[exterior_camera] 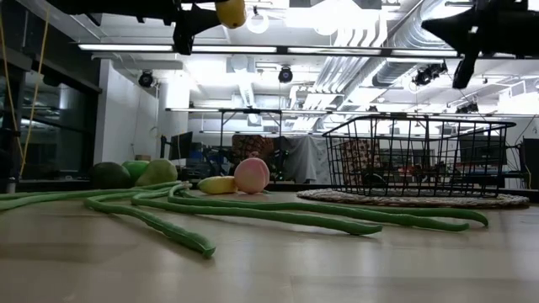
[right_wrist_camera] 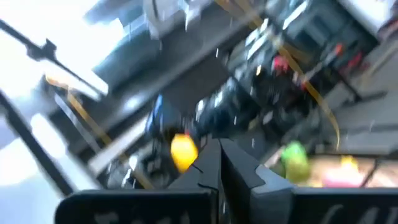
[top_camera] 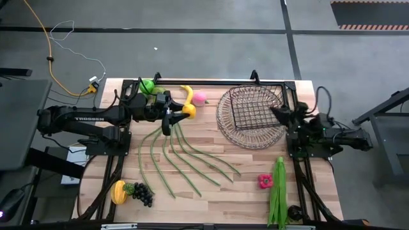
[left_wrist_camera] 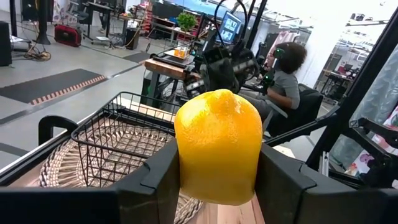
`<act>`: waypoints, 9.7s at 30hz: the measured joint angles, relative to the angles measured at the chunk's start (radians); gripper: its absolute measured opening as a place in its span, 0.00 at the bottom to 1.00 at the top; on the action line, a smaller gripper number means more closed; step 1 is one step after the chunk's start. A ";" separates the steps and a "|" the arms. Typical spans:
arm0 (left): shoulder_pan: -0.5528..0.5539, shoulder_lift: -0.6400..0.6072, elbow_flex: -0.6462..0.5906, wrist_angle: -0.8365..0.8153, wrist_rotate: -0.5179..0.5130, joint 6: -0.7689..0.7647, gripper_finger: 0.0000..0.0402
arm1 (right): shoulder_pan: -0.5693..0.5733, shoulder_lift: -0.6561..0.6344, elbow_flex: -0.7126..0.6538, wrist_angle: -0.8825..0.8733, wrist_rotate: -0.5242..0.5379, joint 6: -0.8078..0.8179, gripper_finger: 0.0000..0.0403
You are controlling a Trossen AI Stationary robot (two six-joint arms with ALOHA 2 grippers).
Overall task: Build produce basket
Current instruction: Put the yellow lemon into the wire basket, then put the red bell pepper into the wire basket
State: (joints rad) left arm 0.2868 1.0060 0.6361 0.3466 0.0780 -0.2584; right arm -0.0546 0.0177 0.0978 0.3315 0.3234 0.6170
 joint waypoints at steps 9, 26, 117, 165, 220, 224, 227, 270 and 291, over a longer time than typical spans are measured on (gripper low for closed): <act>0.000 0.000 0.000 0.003 0.000 0.000 0.39 | 0.000 0.155 0.025 0.089 0.040 0.038 0.06; -0.026 0.068 0.026 0.010 -0.011 0.000 0.39 | 0.000 0.875 0.522 -0.096 -0.181 -0.218 0.70; 0.058 -0.167 0.129 -0.403 -0.119 0.052 0.70 | -0.303 0.987 0.859 -1.066 -0.016 -0.127 0.39; 0.058 -0.164 0.129 -0.401 -0.119 0.078 0.70 | -0.738 1.534 0.859 -1.241 -0.043 -0.117 0.43; 0.058 -0.165 0.160 -0.322 0.063 -0.133 0.70 | -0.021 0.806 0.621 -0.328 -0.426 -0.412 0.73; 0.058 -0.165 0.160 -0.322 0.063 -0.132 0.70 | -0.013 0.809 0.675 -0.441 -0.422 -0.379 0.73; 0.058 -0.165 0.160 -0.324 0.062 -0.104 0.70 | 0.041 0.837 0.778 -0.676 -0.404 -0.354 0.73; 0.058 -0.165 0.160 -0.327 0.038 0.013 0.70 | 0.702 1.262 1.033 -1.400 -0.348 0.215 0.96; 0.058 -0.165 0.160 -0.327 0.039 0.053 0.70 | 0.867 1.603 1.032 -1.382 -0.183 0.168 0.96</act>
State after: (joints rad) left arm 0.3447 0.8413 0.7959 0.0200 0.1165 -0.2058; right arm 0.8124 1.6203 1.1301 -1.0506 0.1402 0.7854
